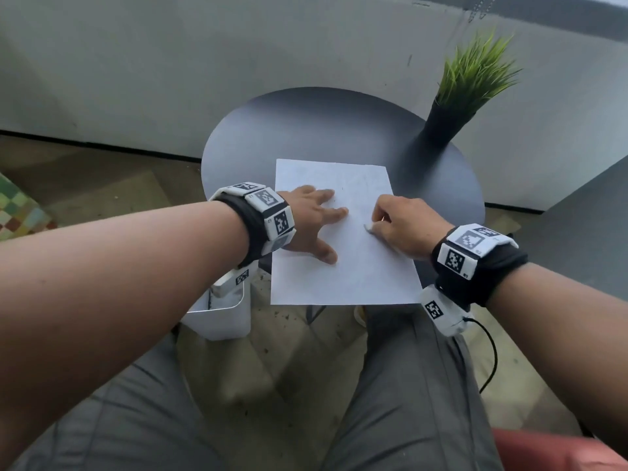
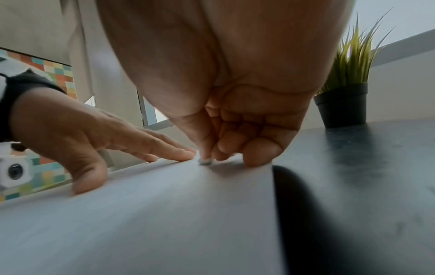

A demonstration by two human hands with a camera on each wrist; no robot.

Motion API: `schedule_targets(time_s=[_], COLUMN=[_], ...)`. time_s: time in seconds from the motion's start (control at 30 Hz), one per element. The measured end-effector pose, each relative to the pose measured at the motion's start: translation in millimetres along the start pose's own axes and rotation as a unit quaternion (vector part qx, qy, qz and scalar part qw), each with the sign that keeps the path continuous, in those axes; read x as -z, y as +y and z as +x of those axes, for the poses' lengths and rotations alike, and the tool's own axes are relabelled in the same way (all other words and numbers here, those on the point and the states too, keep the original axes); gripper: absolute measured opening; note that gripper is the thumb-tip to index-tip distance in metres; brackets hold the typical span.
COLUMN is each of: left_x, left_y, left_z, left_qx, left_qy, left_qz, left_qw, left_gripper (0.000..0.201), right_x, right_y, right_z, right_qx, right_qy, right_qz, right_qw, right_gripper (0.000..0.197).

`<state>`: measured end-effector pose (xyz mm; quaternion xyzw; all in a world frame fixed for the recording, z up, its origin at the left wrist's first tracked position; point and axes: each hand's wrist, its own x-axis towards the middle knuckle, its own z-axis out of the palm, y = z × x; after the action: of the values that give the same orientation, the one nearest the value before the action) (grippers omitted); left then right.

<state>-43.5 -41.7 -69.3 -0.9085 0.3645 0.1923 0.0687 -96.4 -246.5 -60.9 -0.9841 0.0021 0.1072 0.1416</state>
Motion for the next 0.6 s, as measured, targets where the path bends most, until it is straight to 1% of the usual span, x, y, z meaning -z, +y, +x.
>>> schedule_targets(time_s=[0.13, 0.17, 0.23, 0.27, 0.3, 0.37, 0.4, 0.5, 0.53, 0.57, 0.6], left_x=[5, 7, 11, 13, 13, 12, 12, 10, 10, 9, 8], left_y=[-2, -1, 5, 7, 9, 11, 12, 13, 13, 13, 13], left_z=[3, 4, 4, 4, 3, 3, 2, 2, 3, 4, 5], left_qx=[0.048, 0.059, 0.067, 0.065, 0.061, 0.052, 0.049, 0.034, 0.024, 0.014, 0.007], left_qy=[0.000, -0.003, -0.015, -0.025, -0.038, -0.055, -0.057, -0.049, -0.042, -0.035, -0.032], left_qz=[0.001, -0.003, -0.012, -0.016, -0.017, -0.012, -0.008, 0.004, 0.013, 0.022, 0.029], left_qw=[0.999, 0.998, 0.998, 0.997, 0.997, 0.997, 0.997, 0.998, 0.999, 0.999, 0.999], left_gripper=[0.090, 0.085, 0.080, 0.083, 0.090, 0.105, 0.110, 0.116, 0.117, 0.119, 0.121], right_x=[-5, -3, 1, 2, 2, 0, -2, -14, -14, -11, -7], right_y=[-2, 0, 10, 14, 17, 13, 6, -18, -19, -14, -6], right_z=[0, 1, 5, 7, 8, 2, -4, -30, -34, -32, -27], right_qx=[0.030, 0.024, -0.010, -0.029, -0.042, -0.034, -0.007, 0.114, 0.126, 0.107, 0.067], right_qy=[0.002, 0.008, 0.021, 0.028, 0.033, 0.034, 0.025, -0.034, -0.045, -0.044, -0.031], right_qz=[-0.004, -0.008, -0.004, -0.001, 0.000, 0.003, 0.001, -0.023, -0.028, -0.028, -0.022], right_qw=[1.000, 1.000, 1.000, 0.999, 0.999, 0.999, 1.000, 0.993, 0.991, 0.993, 0.997], right_gripper=[0.020, 0.020, 0.018, 0.018, 0.017, 0.016, 0.016, 0.013, 0.012, 0.011, 0.011])
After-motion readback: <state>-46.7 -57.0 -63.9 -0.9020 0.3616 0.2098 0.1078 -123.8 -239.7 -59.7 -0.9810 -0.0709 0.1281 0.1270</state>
